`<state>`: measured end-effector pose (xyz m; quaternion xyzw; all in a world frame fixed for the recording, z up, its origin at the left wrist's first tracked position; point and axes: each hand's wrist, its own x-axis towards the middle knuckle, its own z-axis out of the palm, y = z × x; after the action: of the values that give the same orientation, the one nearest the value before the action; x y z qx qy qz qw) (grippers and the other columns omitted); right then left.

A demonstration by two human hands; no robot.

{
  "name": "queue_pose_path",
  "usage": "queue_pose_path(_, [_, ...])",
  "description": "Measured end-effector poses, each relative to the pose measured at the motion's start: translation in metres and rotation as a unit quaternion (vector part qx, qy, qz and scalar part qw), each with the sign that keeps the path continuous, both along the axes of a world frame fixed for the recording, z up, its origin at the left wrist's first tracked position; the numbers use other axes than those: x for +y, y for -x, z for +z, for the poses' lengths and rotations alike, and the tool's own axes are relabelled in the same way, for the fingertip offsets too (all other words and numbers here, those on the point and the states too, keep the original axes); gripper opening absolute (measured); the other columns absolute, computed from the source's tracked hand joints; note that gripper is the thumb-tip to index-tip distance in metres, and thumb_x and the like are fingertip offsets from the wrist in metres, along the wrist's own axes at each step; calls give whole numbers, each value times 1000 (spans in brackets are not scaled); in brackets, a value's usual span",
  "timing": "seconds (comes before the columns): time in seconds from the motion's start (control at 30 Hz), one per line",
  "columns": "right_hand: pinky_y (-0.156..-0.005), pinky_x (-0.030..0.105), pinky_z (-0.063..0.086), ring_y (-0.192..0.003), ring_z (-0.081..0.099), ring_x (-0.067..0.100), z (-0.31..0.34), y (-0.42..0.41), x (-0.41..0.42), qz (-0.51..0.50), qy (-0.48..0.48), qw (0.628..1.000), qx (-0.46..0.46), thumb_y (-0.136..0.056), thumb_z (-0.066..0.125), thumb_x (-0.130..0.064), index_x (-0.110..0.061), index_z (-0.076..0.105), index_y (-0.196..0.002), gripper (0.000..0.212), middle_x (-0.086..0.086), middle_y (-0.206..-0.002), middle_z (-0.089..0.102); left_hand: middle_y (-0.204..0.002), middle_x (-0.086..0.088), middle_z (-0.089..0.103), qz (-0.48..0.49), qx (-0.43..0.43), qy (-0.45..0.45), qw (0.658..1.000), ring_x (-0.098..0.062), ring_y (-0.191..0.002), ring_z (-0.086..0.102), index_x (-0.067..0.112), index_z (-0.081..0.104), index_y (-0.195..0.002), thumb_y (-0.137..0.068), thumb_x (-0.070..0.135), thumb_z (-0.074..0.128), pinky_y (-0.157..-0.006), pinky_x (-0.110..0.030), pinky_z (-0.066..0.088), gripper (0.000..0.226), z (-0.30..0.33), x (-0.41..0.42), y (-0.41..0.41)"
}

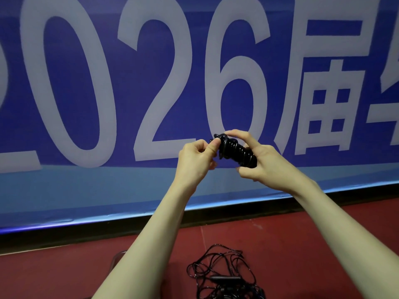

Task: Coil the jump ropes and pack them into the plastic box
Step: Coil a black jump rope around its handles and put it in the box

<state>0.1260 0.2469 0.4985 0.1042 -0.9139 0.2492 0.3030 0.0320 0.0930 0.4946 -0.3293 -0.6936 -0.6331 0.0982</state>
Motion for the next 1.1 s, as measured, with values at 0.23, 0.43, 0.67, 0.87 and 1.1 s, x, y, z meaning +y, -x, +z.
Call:
queue_pose_path(0.23, [-60,37,60,-60,55,23,-4,-2,-1,53,70,996,-23,-82,60,1,-65,30,-137,91,-13,-88,65,-60,-9,38,11,8,17,1000,-18,-51,36,-1,51,-69,-94,52,52,-58,-30,30,59,2,3,-7])
queue_pose_path(0.43, [-51,45,58,-52,57,22,-8,4,-5,73,137,987,-51,-82,61,1,-56,39,-132,79,-6,-67,59,-45,8,20,64,16,33,997,-13,-46,17,13,32,-51,-91,53,56,-47,-27,16,61,0,1,-8])
queue_pose_path(0.67, [-47,42,56,-48,55,22,-13,9,-10,93,169,980,-56,-84,59,2,-51,36,-134,76,-9,-55,57,-54,0,26,53,-65,41,996,-16,-51,20,10,47,-64,-86,62,56,-52,-32,19,57,1,1,-4])
queue_pose_path(0.87, [-41,29,43,-48,48,24,-14,15,-12,237,403,881,-64,-86,57,-11,-50,35,-137,67,14,-72,52,-56,3,18,-151,-161,-12,975,-15,-51,14,23,26,-55,-93,50,54,-50,-25,13,55,12,-9,-4])
queue_pose_path(1.1, [-37,21,37,-45,43,13,-11,19,-1,316,544,776,-41,-96,37,-16,-52,36,-142,57,8,-72,48,-65,7,47,-90,-49,74,992,-10,-61,43,21,45,-59,-91,31,63,-65,-26,38,38,-2,0,-3])
